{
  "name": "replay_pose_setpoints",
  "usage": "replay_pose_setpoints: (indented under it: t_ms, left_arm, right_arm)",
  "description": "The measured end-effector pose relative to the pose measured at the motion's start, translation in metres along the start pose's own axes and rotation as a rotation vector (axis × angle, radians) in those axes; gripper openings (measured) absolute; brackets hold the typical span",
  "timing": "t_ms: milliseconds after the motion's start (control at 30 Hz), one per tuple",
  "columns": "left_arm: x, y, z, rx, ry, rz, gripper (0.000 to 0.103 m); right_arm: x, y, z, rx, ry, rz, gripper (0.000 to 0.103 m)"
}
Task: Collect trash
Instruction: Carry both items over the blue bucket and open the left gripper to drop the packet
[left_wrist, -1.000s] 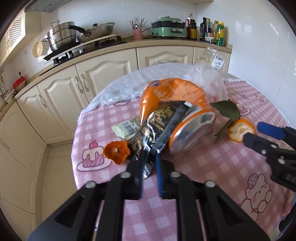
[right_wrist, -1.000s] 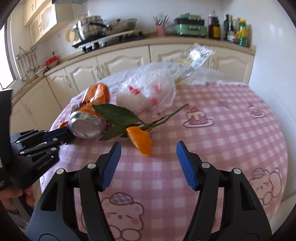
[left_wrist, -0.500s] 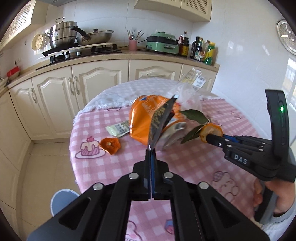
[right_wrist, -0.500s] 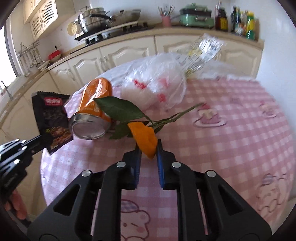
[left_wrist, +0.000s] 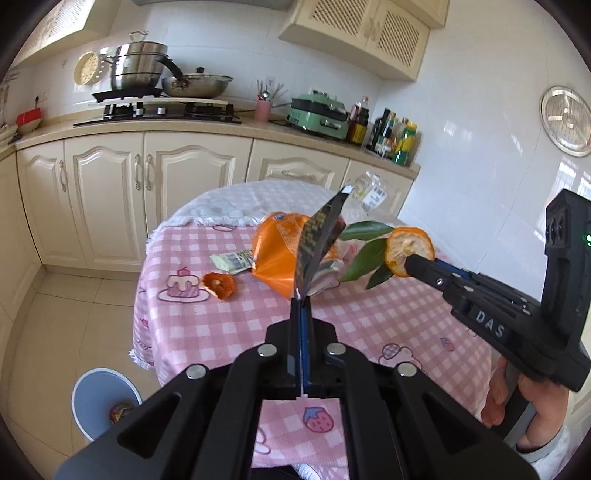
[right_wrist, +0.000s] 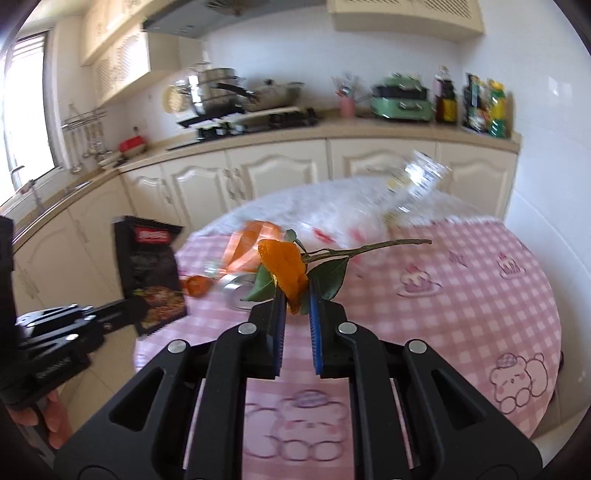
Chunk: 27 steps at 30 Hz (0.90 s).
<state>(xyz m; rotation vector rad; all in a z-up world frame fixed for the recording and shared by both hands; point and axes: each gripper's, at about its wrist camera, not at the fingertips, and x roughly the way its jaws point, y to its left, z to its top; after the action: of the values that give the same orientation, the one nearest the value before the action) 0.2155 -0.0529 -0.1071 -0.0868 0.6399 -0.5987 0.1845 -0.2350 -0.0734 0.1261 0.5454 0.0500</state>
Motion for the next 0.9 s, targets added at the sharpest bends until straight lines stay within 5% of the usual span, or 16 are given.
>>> replay_pose_setpoints:
  t_ms: [300,633,900]
  left_arm:
    - [-0.044,0.050,-0.006,-0.095,-0.080,0.035,0.000]
    - [-0.095,0.163,-0.049,-0.260,-0.100,0.256,0.000]
    - [-0.082,0.253,-0.096,-0.404,-0.017,0.390,0.000]
  right_arm:
    - [0.013,0.087,0.004,-0.111,0.003,0.147,0.012]
    - [0.074,0.211,-0.024,-0.237,0.114,0.331,0.012]
    - [0.152,0.290,-0.072,-0.306,0.279,0.405,0.012]
